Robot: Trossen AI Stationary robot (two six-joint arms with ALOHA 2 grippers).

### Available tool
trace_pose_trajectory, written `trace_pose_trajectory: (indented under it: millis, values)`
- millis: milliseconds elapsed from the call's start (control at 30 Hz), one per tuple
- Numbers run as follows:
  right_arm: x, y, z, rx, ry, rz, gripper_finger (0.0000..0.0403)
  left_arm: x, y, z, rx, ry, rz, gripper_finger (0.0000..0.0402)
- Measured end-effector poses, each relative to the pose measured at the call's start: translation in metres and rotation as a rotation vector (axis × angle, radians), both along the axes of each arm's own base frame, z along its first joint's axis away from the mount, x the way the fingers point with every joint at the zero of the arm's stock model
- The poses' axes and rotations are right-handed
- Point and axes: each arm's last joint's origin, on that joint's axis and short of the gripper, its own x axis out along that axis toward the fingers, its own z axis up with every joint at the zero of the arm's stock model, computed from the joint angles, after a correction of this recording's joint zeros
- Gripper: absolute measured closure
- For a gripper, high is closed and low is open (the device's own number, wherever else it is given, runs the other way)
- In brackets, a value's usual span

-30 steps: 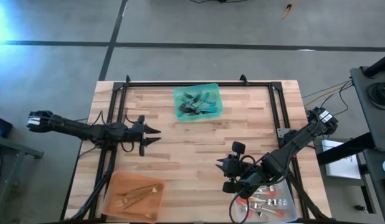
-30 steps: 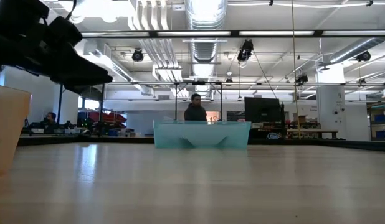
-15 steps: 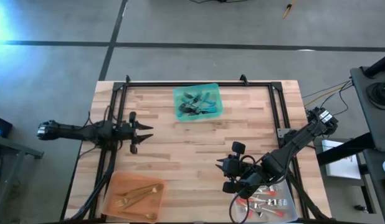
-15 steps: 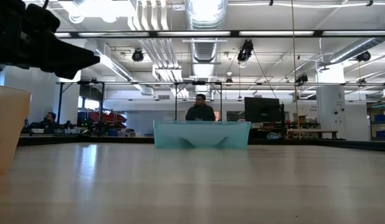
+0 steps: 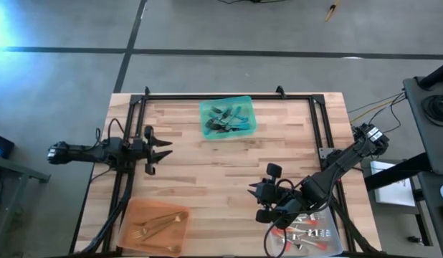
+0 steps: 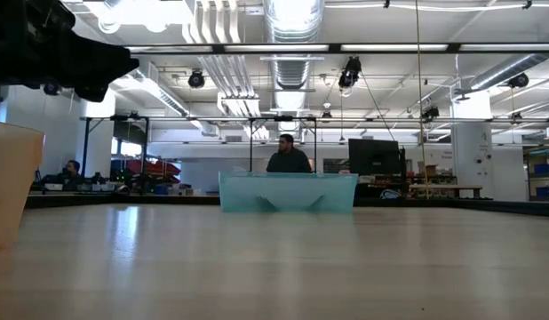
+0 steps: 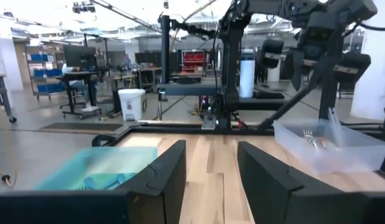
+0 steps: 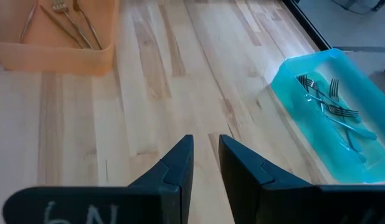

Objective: Sort silverware by color (type)
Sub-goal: Return to Home Position

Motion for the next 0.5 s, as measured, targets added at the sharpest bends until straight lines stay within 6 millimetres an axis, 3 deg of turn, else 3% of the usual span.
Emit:
trace_pose_trajectory:
  millis: [500]
  values:
    - [0.0003,0.0001,0.0002,0.003,-0.004,0.0,0.0335,0.0028,-0.0002,-0.0015,0.003,0.035,0.0,0.0274]
